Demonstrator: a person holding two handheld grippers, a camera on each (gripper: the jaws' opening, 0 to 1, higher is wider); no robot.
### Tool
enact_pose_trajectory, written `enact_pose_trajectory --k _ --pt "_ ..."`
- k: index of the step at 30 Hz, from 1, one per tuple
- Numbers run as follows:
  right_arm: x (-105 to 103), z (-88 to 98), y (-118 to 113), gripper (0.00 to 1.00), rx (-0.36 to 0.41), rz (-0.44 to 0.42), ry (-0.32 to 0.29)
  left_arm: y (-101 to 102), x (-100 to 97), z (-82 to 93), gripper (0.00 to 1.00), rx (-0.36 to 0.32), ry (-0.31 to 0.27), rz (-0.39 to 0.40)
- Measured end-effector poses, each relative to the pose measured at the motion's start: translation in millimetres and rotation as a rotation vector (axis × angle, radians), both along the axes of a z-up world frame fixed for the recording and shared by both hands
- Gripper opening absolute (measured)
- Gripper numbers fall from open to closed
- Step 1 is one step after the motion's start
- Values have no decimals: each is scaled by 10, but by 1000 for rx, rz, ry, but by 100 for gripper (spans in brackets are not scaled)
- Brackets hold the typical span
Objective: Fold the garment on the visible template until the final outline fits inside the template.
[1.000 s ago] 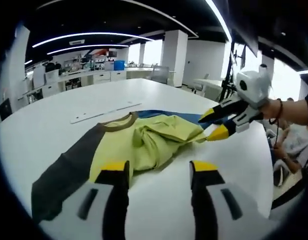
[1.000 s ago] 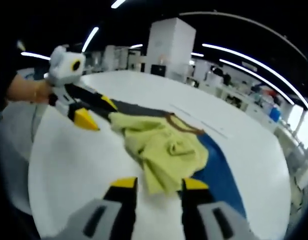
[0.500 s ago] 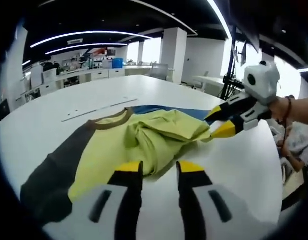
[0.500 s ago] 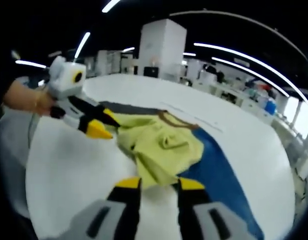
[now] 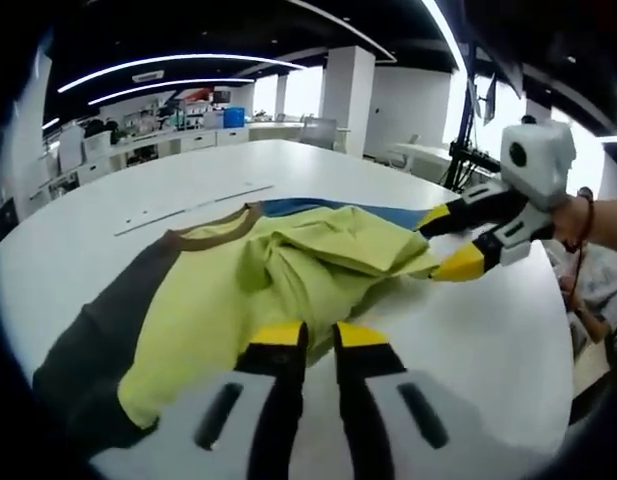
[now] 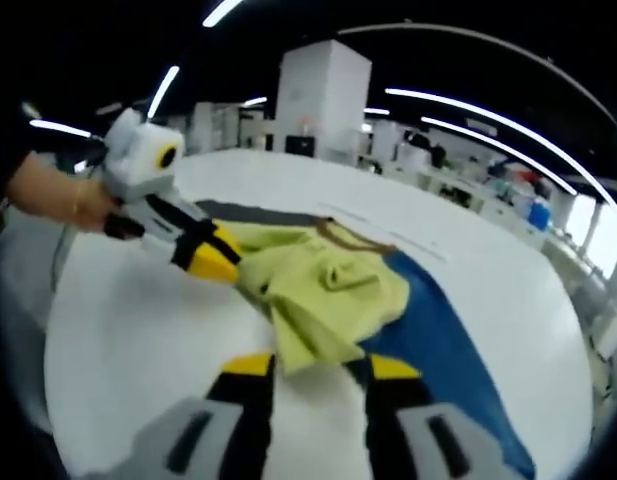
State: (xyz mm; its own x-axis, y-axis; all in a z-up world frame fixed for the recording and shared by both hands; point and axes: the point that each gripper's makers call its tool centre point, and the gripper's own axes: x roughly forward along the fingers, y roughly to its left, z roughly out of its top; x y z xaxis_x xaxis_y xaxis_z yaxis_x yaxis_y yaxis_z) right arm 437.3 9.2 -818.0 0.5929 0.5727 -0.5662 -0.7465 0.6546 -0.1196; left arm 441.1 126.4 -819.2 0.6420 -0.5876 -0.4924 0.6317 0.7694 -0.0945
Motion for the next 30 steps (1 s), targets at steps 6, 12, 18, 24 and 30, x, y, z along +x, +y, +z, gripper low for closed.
enact_pose_trajectory --k 6,12,18,24,30 --pt "68 31 42 27 -9 22 -57 9 8 -35 4 10 13 9" --pt "70 16 45 8 -27 38 -66 -2 -13 -49 0 7 28 10" --pt "72 110 24 0 0 12 -72 30 -26 -3 0 -7 26 9" --pt "74 267 -12 0 32 -9 -76 109 -59 181 0 -26 2 31" --pt "47 451 -14 0 59 -24 -79 241 -91 313 0 -37 -13 56"
